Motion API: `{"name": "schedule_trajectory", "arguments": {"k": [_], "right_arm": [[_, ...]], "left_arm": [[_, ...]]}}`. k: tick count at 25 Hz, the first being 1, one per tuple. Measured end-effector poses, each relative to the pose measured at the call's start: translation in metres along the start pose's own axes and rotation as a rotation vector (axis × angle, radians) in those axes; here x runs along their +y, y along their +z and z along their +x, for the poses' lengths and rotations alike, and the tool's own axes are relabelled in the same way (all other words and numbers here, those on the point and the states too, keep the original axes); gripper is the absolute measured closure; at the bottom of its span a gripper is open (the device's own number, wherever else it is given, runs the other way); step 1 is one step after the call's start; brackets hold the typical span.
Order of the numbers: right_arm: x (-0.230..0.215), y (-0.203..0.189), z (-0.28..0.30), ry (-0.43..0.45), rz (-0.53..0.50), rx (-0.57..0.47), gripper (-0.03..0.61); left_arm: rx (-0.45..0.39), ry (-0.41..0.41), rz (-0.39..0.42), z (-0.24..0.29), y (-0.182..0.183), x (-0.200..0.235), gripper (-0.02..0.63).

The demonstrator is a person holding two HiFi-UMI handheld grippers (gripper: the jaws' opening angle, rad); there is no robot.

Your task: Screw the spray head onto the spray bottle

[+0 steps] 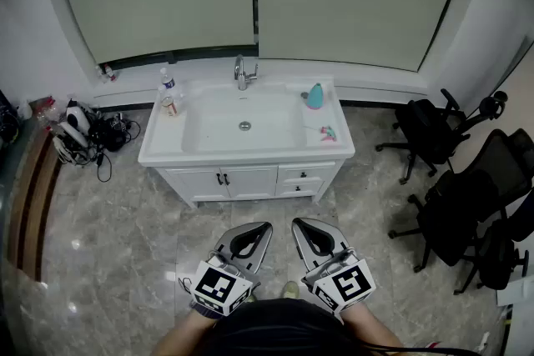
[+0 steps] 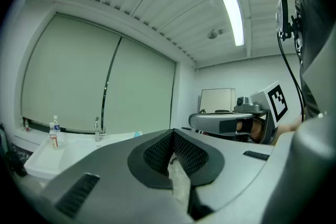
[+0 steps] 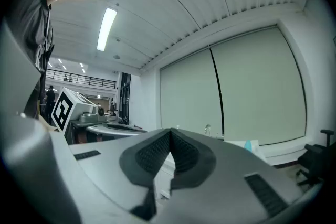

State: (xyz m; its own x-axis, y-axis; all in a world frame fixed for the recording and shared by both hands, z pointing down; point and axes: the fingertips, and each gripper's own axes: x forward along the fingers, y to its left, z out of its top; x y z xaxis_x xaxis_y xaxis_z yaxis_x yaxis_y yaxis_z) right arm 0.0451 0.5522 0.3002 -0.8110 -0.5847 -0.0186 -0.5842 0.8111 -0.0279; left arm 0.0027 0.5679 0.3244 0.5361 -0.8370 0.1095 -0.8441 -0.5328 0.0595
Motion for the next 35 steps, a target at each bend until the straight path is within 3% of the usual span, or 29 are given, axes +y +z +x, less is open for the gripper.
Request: {"name": "schedule_trajectory", "arguments": {"k": [4, 24, 35], "right_arm": [[0.001, -0.006, -0.002, -0.001, 0.02, 0.054, 0.578], [0.0, -0.004, -0.005, 0.022, 0.059, 0.042, 0.578], [-0.079, -0.02, -0.042, -0.03, 0.11, 0.042, 0.578]], "left_arm": [[0.006, 0.0, -0.006, 0.0, 0.0, 0.0, 0.609], [0.023, -0.022, -0.026, 0.011, -0.009, -0.005, 0.609], [0.061, -0.039, -0.081, 0.091, -0.025, -0.018, 0.609]]}}
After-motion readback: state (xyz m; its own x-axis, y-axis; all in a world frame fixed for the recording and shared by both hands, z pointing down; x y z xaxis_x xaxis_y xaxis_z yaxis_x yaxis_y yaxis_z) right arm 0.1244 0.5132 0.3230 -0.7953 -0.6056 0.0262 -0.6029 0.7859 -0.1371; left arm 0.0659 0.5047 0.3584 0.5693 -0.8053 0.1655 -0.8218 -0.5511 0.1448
